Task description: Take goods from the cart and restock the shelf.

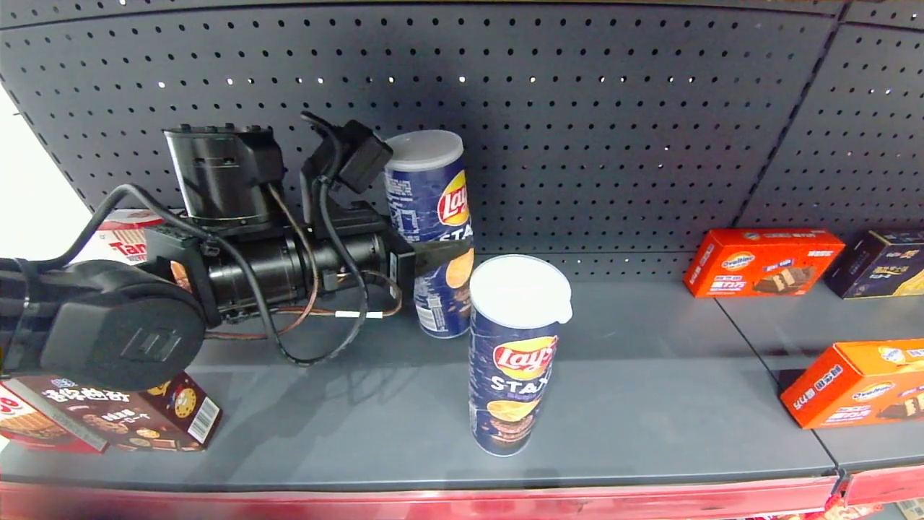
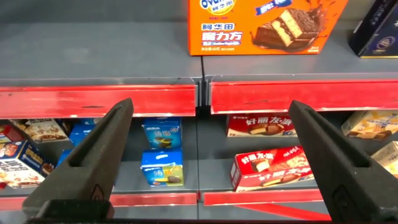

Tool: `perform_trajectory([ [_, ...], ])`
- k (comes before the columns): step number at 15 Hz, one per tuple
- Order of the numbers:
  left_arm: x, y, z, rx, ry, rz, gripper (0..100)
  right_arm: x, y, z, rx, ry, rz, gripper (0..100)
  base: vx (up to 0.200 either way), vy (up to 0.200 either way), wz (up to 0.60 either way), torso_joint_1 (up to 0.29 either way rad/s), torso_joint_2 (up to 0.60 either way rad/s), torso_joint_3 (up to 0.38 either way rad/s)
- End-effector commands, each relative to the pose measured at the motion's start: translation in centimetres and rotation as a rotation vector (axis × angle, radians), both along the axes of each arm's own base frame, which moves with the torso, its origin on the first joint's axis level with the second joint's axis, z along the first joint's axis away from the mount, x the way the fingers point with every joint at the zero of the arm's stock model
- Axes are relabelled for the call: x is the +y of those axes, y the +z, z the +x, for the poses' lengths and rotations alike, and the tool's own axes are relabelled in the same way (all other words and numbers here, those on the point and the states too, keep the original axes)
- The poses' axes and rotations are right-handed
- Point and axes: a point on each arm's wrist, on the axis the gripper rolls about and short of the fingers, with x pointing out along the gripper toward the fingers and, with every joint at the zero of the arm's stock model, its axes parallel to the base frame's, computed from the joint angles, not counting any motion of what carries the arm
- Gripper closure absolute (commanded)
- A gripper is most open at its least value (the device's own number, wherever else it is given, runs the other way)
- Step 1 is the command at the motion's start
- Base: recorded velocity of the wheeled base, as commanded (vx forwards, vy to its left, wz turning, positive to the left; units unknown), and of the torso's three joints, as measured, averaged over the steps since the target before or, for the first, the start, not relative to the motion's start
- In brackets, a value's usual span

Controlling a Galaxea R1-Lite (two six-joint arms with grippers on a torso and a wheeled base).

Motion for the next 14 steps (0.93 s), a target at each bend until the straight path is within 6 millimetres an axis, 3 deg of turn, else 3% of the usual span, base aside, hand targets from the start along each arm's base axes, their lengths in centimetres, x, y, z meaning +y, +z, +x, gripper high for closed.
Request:
perform_trajectory([
  [1,-0.8,-1.1,1.5,0.003,-0.005,0.025,100,0.0,0.0,0.0,0.001,0.0,0.0,0,0.0,0.0,0.0,0.0,0.0,0.0],
  [6,-1.9,-3.6,3.6,-0.022,-0.02,0.108,100,0.0,0.0,0.0,0.001,0.0,0.0,0,0.0,0.0,0.0,0.0,0.0,0.0],
  [14,-3.0,-3.6,6.0,-0.045,-0.017,0.088,100,0.0,0.0,0.0,0.003,0.0,0.0,0,0.0,0.0,0.0,0.0,0.0,0.0],
])
